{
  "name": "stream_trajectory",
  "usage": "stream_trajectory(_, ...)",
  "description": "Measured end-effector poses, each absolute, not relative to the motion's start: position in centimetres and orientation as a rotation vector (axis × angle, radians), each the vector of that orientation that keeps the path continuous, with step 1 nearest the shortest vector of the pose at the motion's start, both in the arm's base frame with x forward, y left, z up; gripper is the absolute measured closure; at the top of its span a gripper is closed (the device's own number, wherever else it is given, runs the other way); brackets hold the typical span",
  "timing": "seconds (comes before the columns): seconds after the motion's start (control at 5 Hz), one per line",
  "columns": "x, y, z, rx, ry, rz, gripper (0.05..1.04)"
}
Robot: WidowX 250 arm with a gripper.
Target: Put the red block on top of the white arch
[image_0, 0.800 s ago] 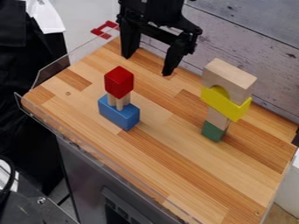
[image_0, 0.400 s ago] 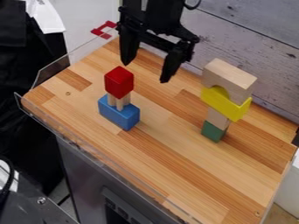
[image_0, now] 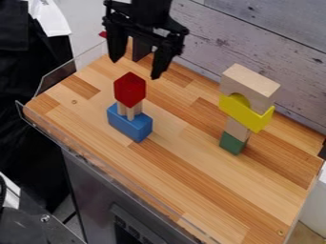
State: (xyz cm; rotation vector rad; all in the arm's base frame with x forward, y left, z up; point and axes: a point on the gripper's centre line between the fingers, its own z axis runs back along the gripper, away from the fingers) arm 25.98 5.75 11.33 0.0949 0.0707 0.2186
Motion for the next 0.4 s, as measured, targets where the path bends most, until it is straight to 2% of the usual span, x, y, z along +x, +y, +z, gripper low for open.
stream_trajectory(0.2,25.63,6.54,11.60,0.080,0.082,0.210,0.085)
stream_trajectory(0.4,25.20,6.63,11.11,0.031,0.122,0.184,0.085)
